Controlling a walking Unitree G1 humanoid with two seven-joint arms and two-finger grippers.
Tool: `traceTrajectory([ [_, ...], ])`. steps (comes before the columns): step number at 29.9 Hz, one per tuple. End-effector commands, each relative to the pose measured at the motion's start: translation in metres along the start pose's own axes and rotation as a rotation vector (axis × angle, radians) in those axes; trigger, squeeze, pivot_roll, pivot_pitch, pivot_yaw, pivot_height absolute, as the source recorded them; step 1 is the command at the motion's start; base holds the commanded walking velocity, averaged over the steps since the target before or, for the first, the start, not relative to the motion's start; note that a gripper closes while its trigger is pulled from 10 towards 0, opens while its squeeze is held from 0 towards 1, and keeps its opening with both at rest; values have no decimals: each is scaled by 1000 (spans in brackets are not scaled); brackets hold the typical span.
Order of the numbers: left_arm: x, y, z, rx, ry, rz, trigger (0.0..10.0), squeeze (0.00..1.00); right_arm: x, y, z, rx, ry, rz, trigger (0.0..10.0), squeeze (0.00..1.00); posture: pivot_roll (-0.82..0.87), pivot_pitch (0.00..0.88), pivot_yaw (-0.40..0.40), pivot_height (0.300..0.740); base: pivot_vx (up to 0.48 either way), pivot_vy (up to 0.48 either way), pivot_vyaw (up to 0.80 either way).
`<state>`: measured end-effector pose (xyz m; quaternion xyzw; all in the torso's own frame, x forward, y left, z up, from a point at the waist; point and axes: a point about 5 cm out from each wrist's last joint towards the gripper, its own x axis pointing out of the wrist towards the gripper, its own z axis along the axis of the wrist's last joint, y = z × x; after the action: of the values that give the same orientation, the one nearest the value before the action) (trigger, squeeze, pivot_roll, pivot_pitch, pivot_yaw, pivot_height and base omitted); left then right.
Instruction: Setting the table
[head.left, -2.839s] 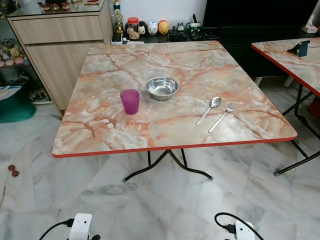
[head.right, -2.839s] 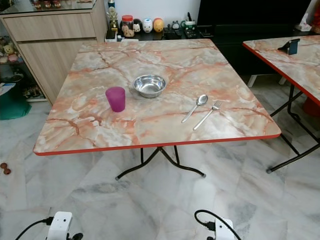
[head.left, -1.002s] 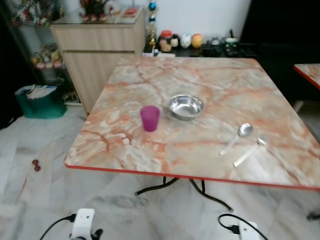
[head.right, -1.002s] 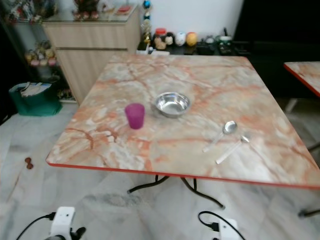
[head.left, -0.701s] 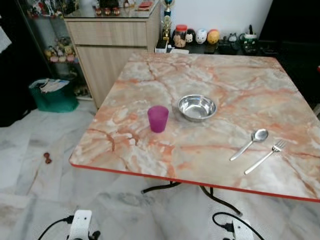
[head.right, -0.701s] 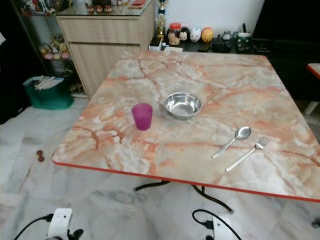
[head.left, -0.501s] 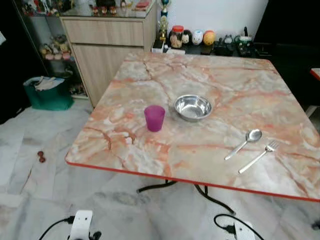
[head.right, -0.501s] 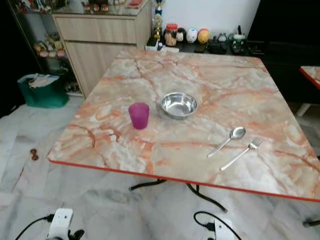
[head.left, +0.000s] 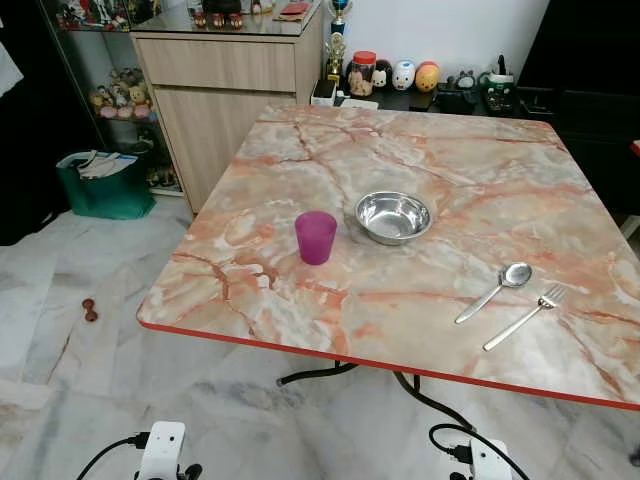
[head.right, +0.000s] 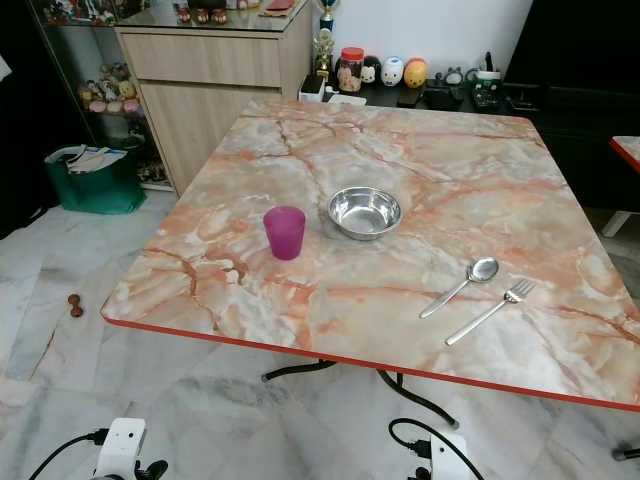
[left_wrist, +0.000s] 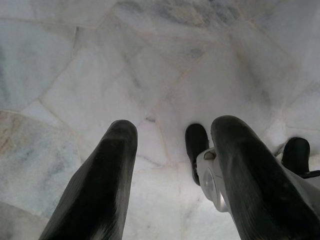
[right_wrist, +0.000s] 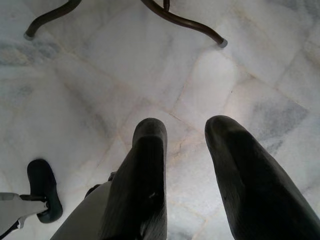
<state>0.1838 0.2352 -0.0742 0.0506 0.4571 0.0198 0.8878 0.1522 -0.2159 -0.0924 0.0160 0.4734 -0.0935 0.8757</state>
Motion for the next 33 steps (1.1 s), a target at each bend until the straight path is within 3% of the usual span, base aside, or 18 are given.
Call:
traceTrajectory([
  [1, -1, 3, -5, 19, 20, 0, 10000, 0, -1, -1, -2, 40, -10, -15, 10000, 0, 20, 0, -11, 740, 0, 0, 0],
  [13, -2, 5, -7, 32, 24, -1, 10000, 0, -2, -2, 0, 51, -59, -53, 10000, 0, 16, 0, -11, 740, 0, 0, 0],
  [14, -2, 5, -8, 34, 25, -2, 10000, 0, -13, 0, -11, 45, -221, -48, 10000, 0, 16, 0, -11, 740, 0, 0, 0],
  [16, -2, 5, -8, 36, 25, -3, 10000, 0, -24, 1, -17, 45, -337, -52, 10000, 0, 16, 0, -11, 740, 0, 0, 0],
  [29, -3, 5, -10, 38, 28, -1, 10000, 0, -44, -2, -28, 78, -466, -97, 10000, 0, 19, 0, -12, 740, 0, 0, 0],
  [33, -3, 5, -10, 41, 29, 1, 10000, 0, -51, -10, -39, 82, -476, -111, 10000, 0, 13, 0, -13, 740, 0, 0, 0],
])
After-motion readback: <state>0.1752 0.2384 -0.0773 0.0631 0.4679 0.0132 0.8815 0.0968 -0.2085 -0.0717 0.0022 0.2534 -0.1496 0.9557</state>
